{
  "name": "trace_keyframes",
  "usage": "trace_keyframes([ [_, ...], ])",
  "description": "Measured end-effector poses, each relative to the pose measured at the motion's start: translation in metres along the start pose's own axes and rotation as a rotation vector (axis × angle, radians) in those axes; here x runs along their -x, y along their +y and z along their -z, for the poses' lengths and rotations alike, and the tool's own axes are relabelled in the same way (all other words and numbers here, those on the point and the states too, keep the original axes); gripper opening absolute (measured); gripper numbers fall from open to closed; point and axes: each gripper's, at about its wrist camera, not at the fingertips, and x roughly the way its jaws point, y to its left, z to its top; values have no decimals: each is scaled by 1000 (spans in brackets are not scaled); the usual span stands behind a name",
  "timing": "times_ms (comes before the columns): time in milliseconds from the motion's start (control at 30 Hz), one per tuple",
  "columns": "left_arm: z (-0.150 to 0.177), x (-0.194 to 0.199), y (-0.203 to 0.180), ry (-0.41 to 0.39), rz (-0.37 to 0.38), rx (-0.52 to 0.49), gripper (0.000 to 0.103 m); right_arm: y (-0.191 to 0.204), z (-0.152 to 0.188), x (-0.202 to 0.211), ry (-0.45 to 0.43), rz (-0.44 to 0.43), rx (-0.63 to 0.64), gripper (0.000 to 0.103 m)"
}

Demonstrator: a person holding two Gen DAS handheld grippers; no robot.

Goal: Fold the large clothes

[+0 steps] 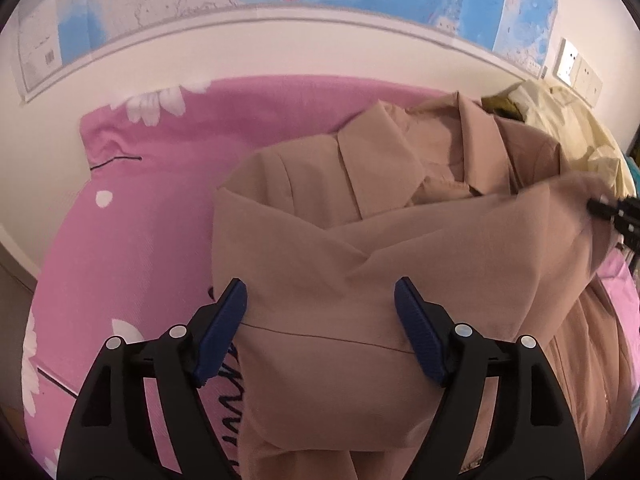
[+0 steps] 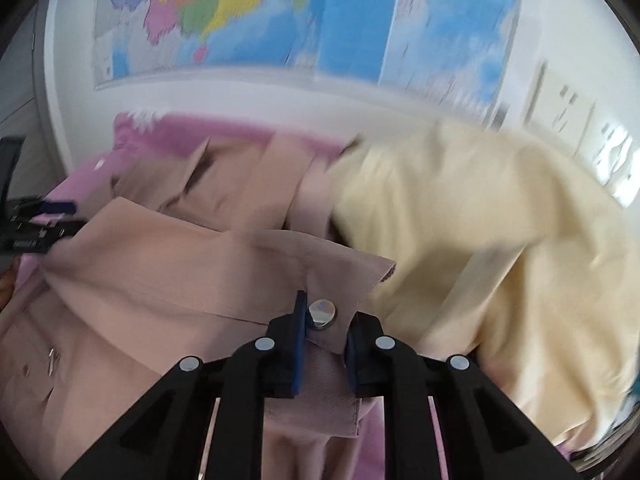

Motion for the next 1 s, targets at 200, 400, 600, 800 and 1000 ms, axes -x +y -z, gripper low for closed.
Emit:
trace_keyframes([
  [200,2,-16,11,30,-51,33,75,-10,13,-58,151,-52,-43,28],
  [400,10,1,36,14,-36,114,74,-14,15,-30,78,-64,-85,47],
  [600,35,34,47,-5,20,146,77,9,12,-1,3,-164,-15,54],
  [800,68,54,36,23,72,126,84,27,16,-50,123,-188,22,46],
  [1000,101,61,36,82,82,135,84,18,18,-56,156,-179,-23,42],
])
